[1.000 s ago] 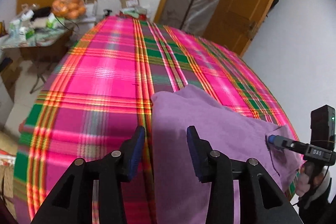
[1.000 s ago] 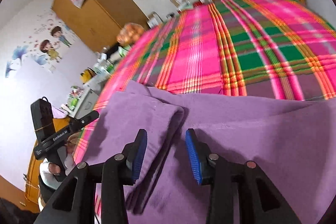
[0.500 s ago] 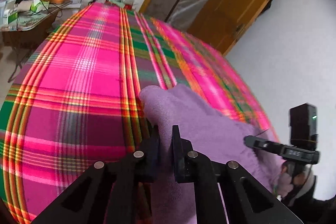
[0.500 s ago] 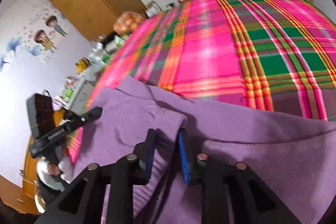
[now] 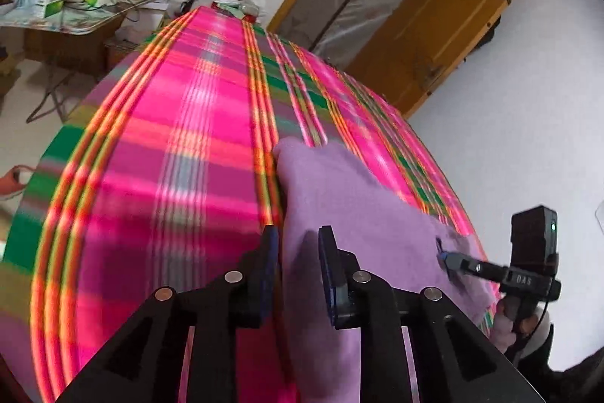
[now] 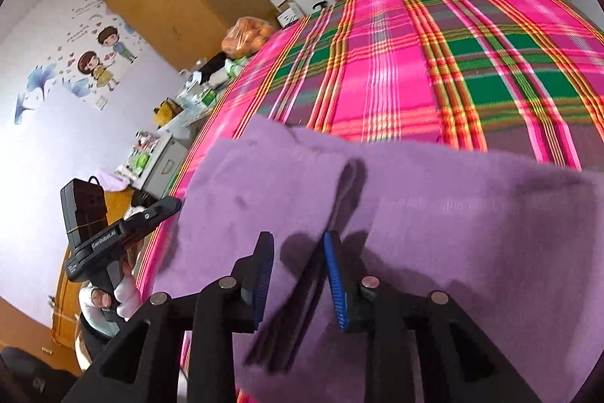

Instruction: Fold clothes

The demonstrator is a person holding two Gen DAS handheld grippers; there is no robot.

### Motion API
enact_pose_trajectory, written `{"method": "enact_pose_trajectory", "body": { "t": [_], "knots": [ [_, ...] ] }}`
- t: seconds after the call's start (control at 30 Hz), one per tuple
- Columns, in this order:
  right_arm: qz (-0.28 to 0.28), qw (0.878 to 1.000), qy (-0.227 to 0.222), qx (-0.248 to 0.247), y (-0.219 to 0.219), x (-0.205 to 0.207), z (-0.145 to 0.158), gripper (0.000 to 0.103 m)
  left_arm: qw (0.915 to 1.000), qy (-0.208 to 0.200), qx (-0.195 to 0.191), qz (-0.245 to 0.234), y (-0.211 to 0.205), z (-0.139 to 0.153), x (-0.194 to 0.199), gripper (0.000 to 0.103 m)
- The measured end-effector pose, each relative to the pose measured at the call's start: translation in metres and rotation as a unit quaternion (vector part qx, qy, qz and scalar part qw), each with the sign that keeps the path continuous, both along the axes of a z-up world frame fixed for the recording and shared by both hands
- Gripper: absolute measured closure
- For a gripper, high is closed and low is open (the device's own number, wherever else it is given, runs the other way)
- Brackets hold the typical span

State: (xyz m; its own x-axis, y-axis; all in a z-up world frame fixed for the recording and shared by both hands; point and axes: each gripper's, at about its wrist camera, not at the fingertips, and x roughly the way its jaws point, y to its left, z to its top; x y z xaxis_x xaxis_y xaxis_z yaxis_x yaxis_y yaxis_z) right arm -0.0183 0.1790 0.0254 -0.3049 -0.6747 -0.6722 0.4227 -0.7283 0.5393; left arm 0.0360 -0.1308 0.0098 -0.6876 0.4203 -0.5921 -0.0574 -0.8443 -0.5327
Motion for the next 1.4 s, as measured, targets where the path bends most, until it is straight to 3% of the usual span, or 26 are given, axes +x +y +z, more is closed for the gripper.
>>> {"method": "enact_pose_trajectory", "body": {
  "t": [0.17, 0.27, 0.33, 0.57, 0.73, 0.83, 0.93, 1.07, 1.27, 1.4],
  "knots": [
    [0.012, 1.000, -0.007, 0.000, 0.002, 0.010, -0.009, 0.073, 0.9999, -0.006, -0.012, -0.007, 0.007, -0.006, 0.011, 0.080],
    [0.014, 1.000, -0.007, -0.004, 0.005, 0.013, -0.011, 0.074, 0.9997, -0.008, -0.019, -0.012, 0.011, -0.010, 0.016, 0.084],
    [0.012, 1.000, -0.005, -0.005, 0.005, 0.014, -0.011, 0.075, 0.9996, -0.010, -0.023, -0.015, 0.014, -0.012, 0.020, 0.092],
    [0.013, 1.000, 0.002, -0.018, 0.009, 0.017, -0.010, 0.076, 0.9990, 0.011, -0.039, -0.018, 0.009, -0.009, 0.028, 0.094],
    [0.018, 0.995, 0.091, -0.035, 0.022, 0.033, 0.015, 0.076, 0.9964, 0.063, -0.056, -0.007, 0.010, 0.014, 0.041, 0.095],
    [0.035, 0.991, 0.125, -0.015, 0.016, 0.041, 0.016, 0.076, 0.9938, 0.089, -0.054, -0.038, 0.026, 0.023, 0.045, 0.095],
    [0.057, 0.992, 0.109, 0.002, 0.007, 0.043, 0.001, 0.076, 0.9917, 0.081, -0.069, -0.072, 0.045, 0.015, 0.044, 0.095],
    [0.061, 0.992, 0.111, 0.012, 0.007, 0.047, -0.007, 0.076, 0.9914, 0.057, -0.090, -0.076, 0.057, -0.003, 0.039, 0.095],
    [0.036, 0.987, 0.154, -0.003, 0.034, 0.055, 0.008, 0.076, 0.9901, 0.070, -0.095, -0.076, 0.066, 0.001, 0.039, 0.093],
    [-0.019, 0.991, 0.133, 0.008, 0.062, 0.043, -0.005, 0.076, 0.9891, 0.084, -0.091, -0.080, 0.074, 0.005, 0.035, 0.091]
  ]
}}
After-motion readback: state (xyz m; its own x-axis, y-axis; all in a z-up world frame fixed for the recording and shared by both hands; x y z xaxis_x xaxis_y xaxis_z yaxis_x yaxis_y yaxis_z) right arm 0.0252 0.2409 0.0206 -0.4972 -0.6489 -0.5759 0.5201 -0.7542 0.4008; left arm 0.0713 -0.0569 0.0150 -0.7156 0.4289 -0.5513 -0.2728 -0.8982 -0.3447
